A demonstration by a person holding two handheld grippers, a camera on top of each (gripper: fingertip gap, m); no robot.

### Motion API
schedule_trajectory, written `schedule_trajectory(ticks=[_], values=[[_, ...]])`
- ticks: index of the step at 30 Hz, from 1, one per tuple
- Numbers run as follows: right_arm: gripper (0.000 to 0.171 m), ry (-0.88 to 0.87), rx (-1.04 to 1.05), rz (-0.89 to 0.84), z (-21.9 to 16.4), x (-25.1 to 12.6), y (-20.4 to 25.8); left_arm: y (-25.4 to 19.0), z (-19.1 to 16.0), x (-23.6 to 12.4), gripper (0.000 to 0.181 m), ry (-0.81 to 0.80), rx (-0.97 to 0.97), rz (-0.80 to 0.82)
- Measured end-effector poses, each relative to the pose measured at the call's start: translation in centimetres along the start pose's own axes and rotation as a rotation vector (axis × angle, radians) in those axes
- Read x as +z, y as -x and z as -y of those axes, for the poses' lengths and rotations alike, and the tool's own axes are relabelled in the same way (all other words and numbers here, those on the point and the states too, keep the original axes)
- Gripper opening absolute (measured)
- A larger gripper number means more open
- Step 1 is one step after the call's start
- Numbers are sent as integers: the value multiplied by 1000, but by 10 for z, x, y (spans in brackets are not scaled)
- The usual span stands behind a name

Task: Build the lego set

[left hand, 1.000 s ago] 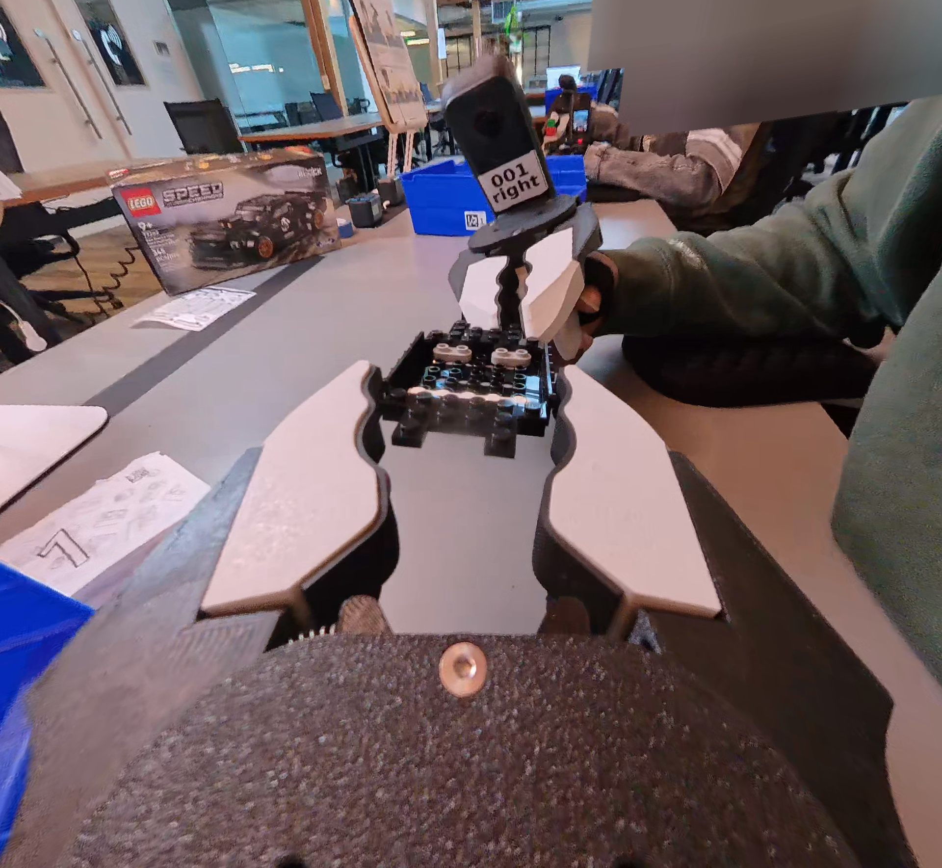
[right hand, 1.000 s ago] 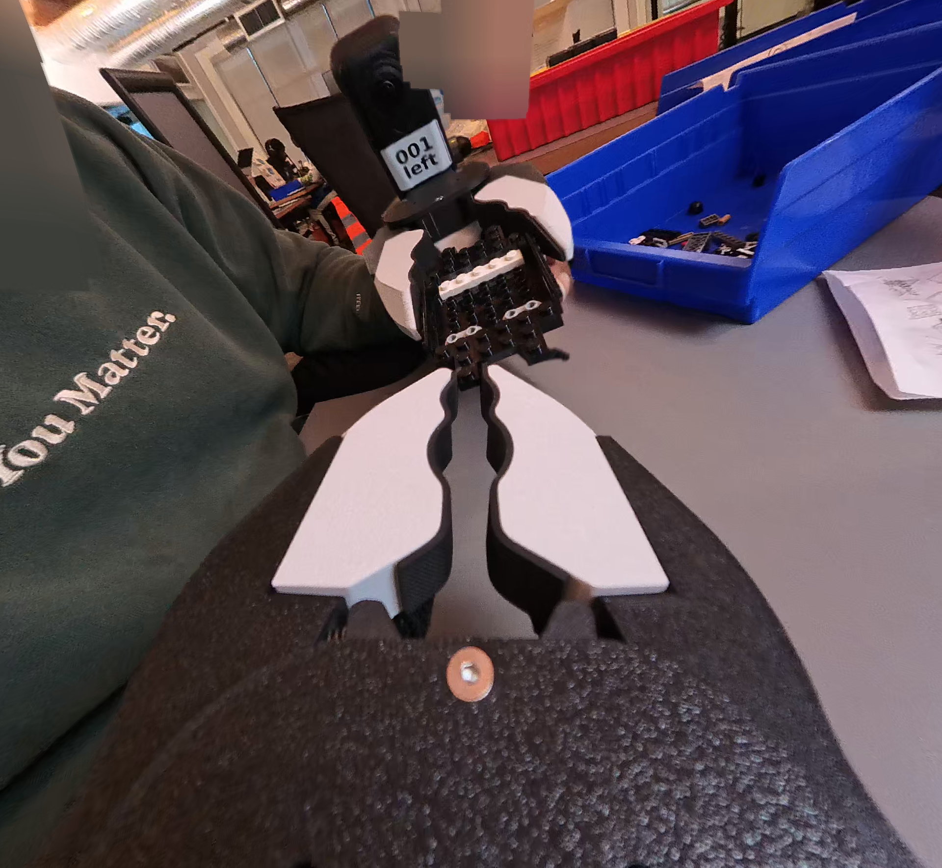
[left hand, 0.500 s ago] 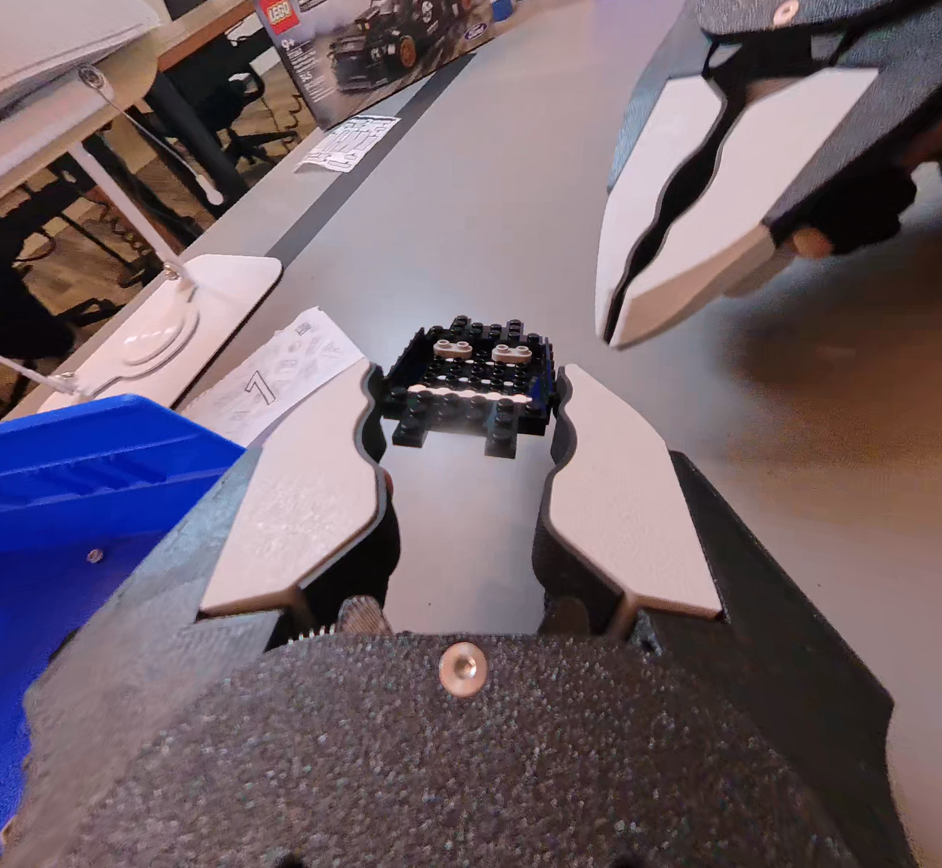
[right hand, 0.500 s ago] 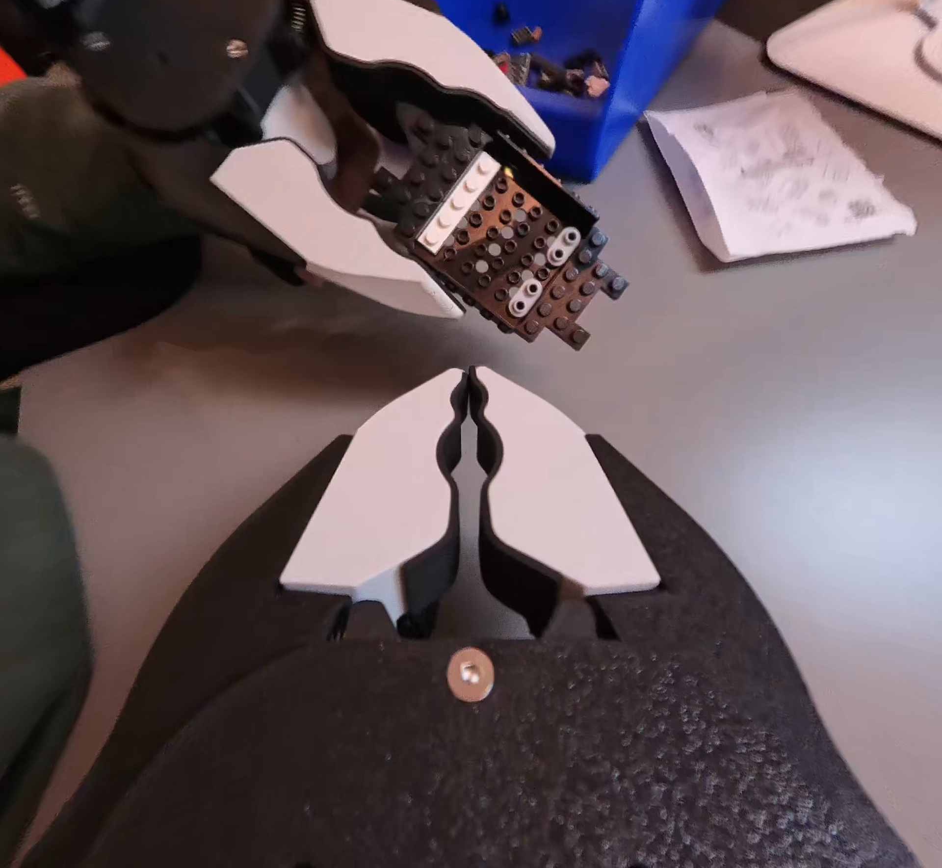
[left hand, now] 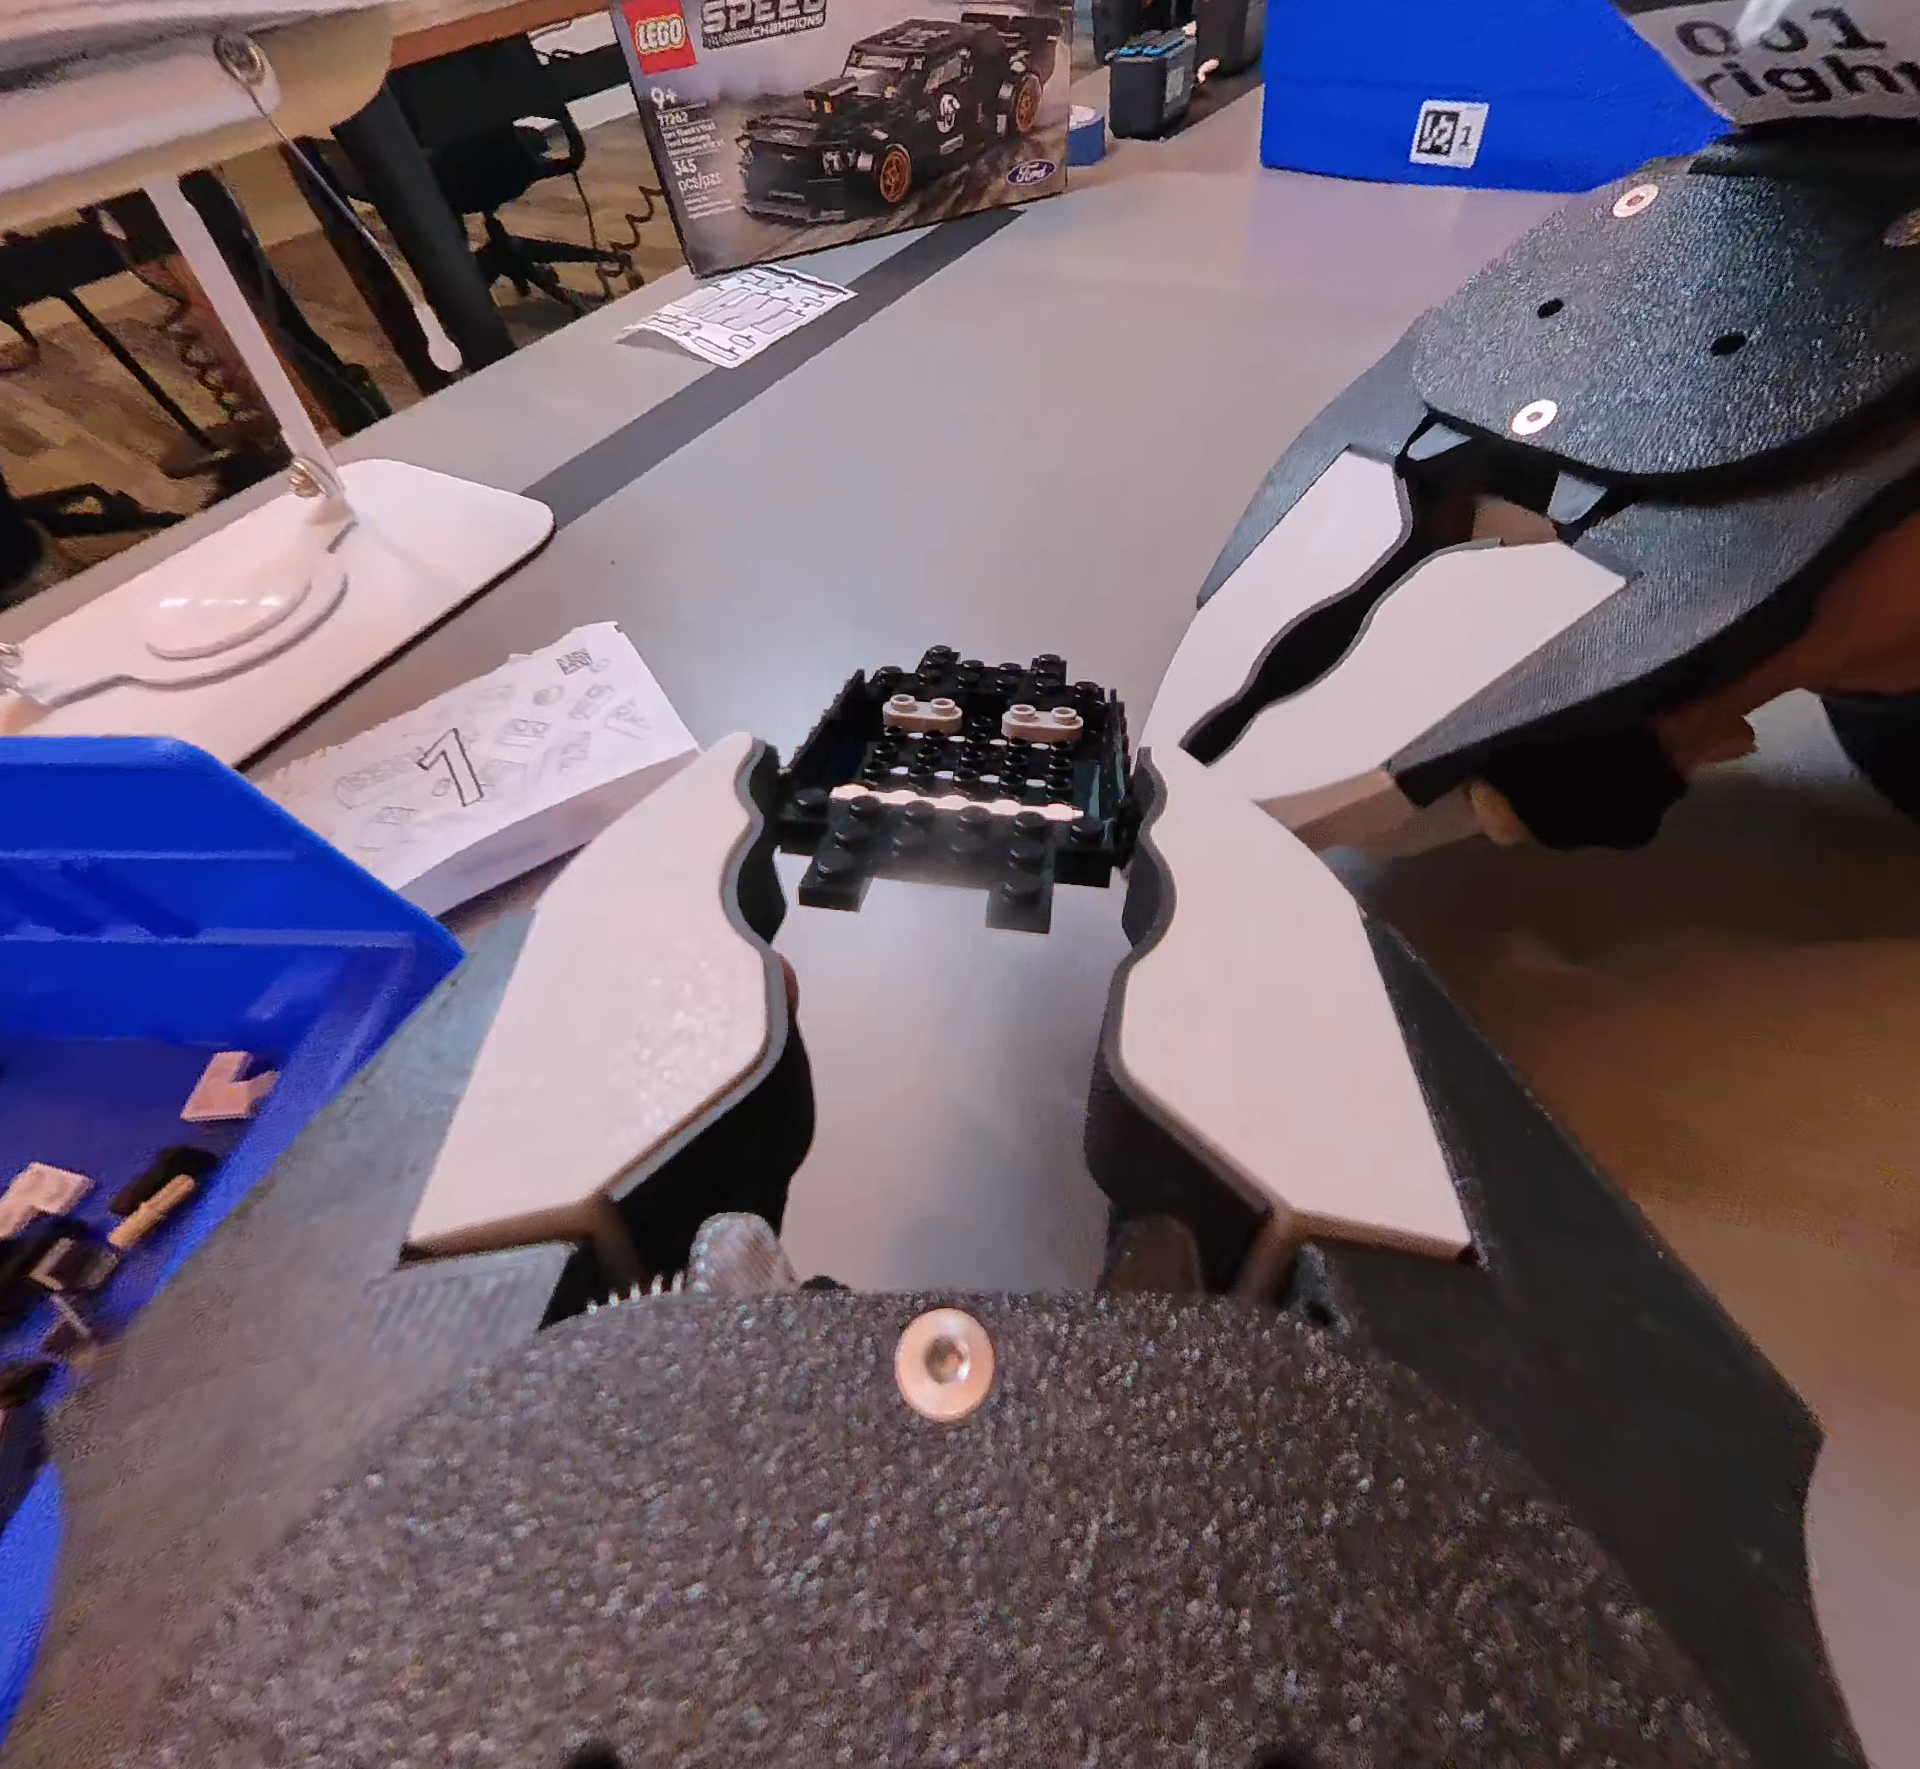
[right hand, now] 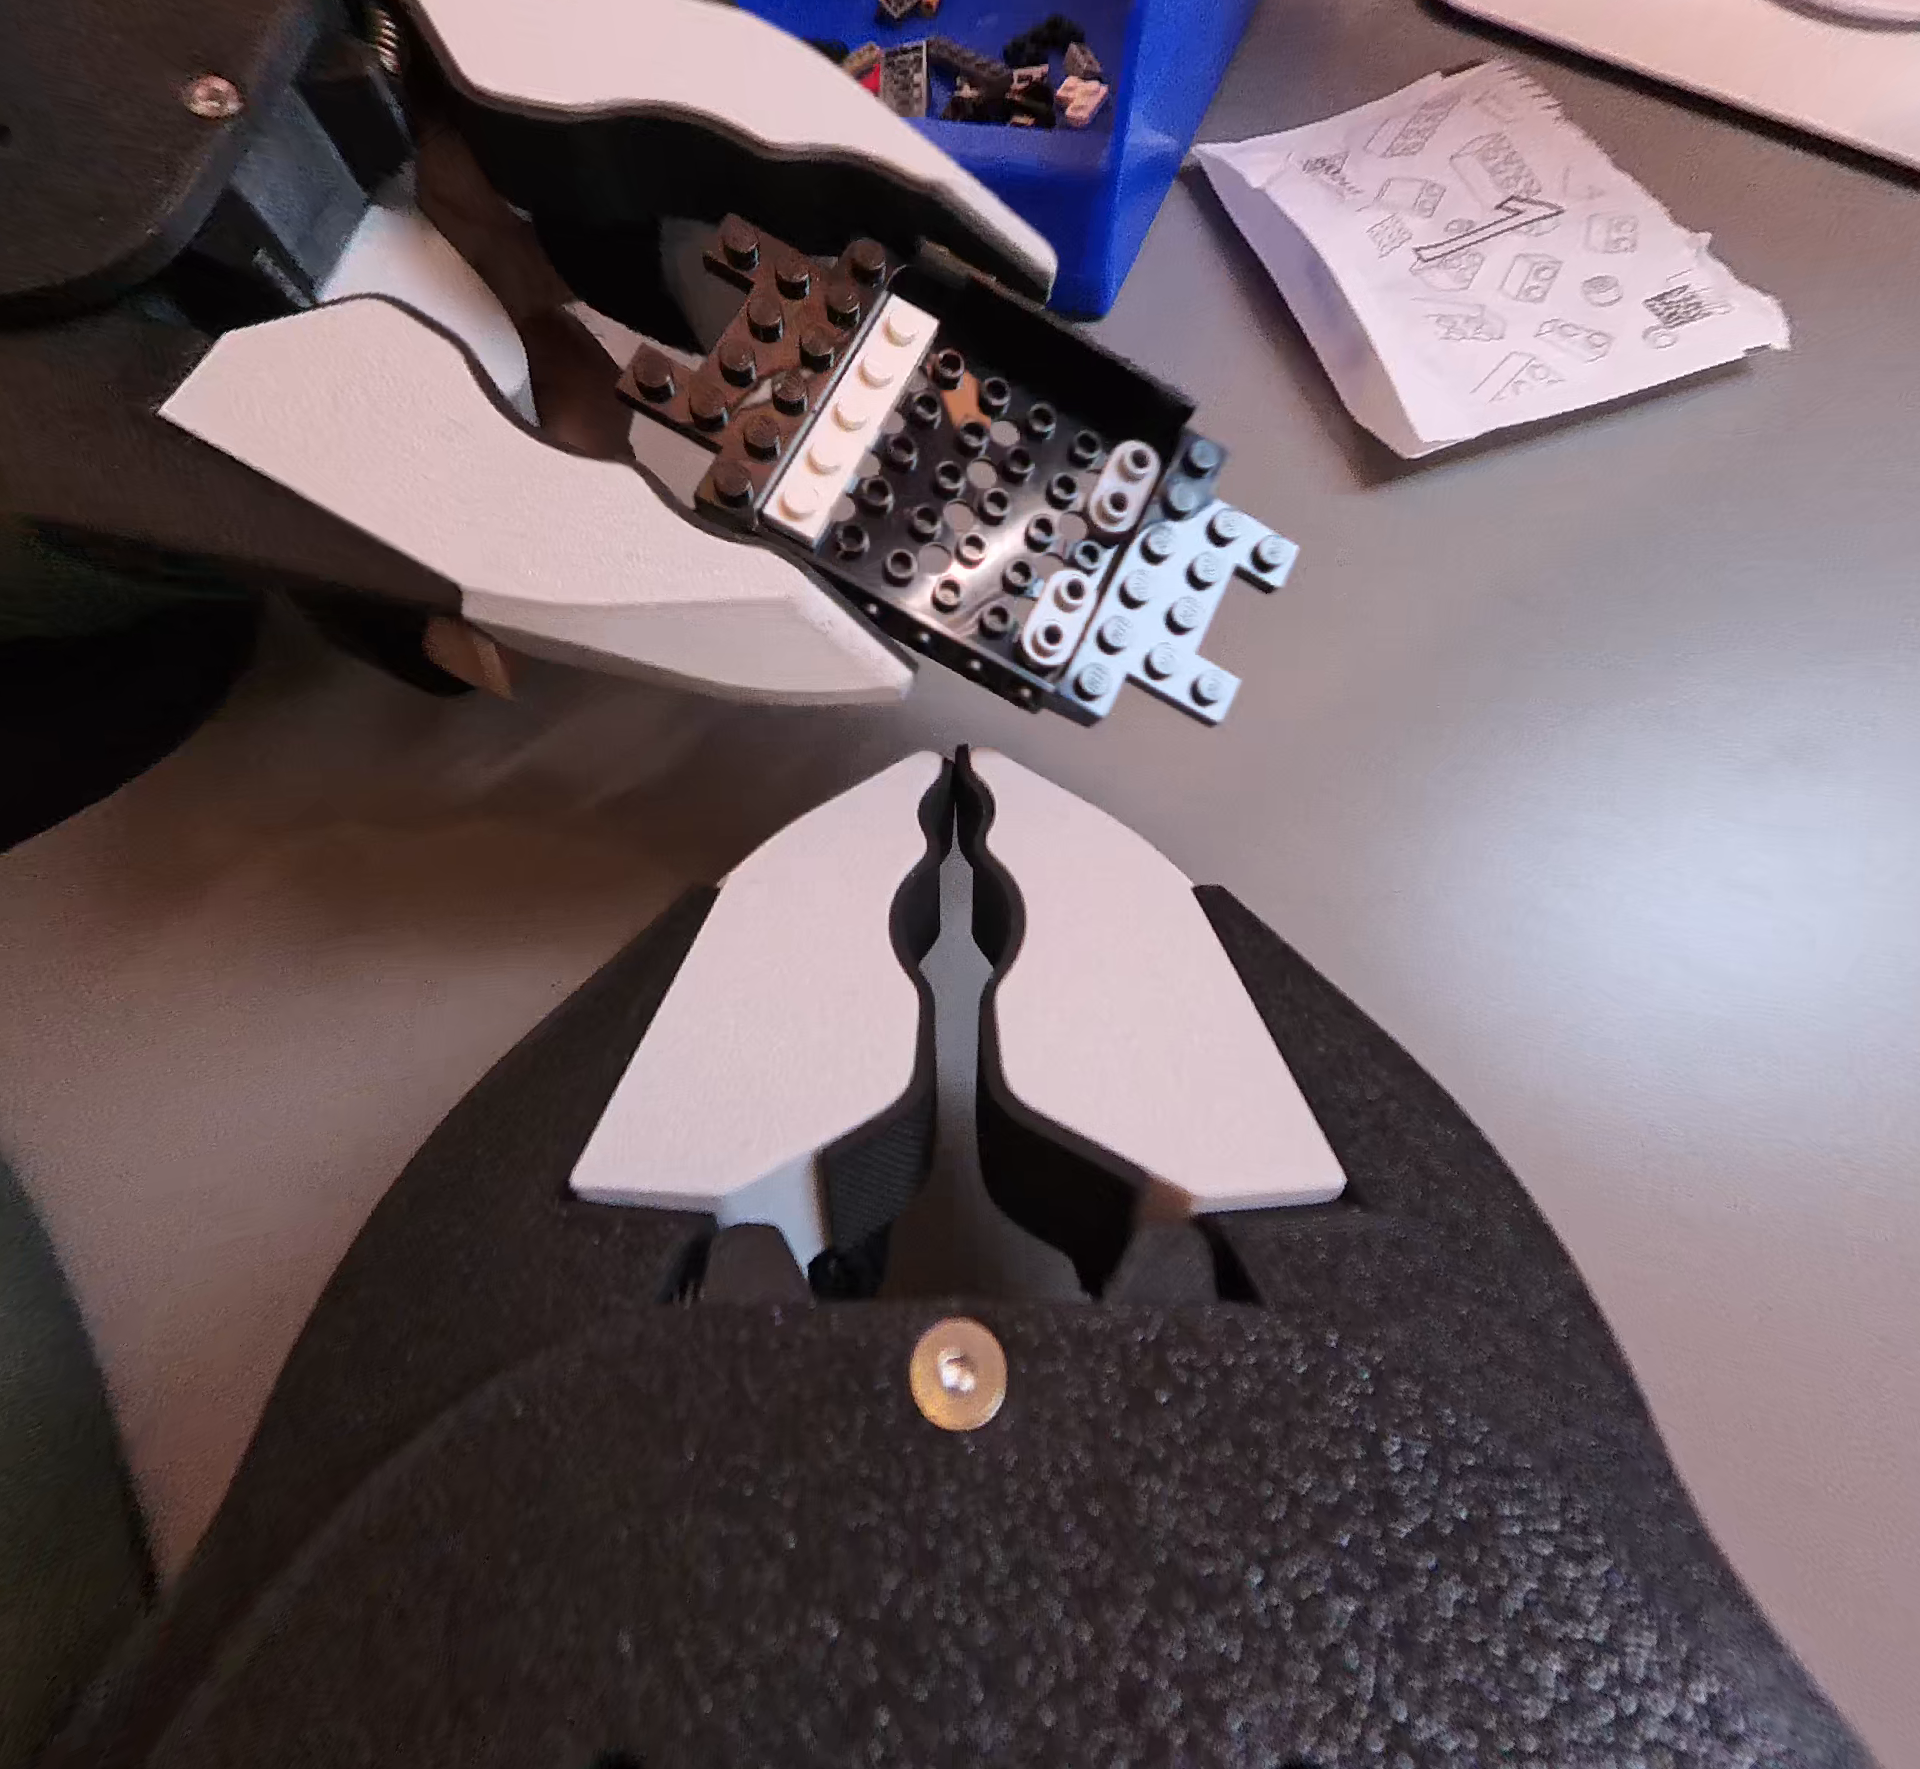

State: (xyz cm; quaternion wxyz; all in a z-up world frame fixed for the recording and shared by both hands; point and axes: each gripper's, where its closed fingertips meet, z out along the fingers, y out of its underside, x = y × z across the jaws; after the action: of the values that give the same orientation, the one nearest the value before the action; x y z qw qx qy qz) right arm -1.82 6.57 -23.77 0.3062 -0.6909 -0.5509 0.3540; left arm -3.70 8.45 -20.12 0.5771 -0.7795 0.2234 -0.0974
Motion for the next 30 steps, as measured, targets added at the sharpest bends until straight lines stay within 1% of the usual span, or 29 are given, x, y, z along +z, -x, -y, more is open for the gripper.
schedule_trajectory(ticks=[1,3,6,7,8,10,13,15,20,24,30], values=[[0,-14,-9,5,2,-3,-2,1,-1,-1,64,1,-12,-9],[0,-55,-43,6,9,-12,-7,5,-3,-2,64,1,10,-13],[0,-153,-64,3,25,-29,-16,7,-8,-3,64,26,117,-8],[2,-178,-58,10,29,-33,-17,3,-9,-3,64,31,150,-24],[9,-187,-48,15,30,-35,-19,-1,-10,-3,64,37,172,-38],[17,-161,-53,16,25,-31,-19,-16,-15,0,64,73,189,-94],[28,-46,-99,13,5,-15,-18,-36,-26,4,64,127,252,-143],[28,8,-105,26,-6,-9,-17,-43,-30,4,64,146,306,-154],[27,85,-136,44,-20,-3,-15,-53,-41,5,64,202,321,-186],[23,143,-153,23,-25,-3,-12,-53,-45,4,64,230,297,-200],[19,183,-256,-75,-27,0,-11,-51,-51,3,64,271,217,-219]])
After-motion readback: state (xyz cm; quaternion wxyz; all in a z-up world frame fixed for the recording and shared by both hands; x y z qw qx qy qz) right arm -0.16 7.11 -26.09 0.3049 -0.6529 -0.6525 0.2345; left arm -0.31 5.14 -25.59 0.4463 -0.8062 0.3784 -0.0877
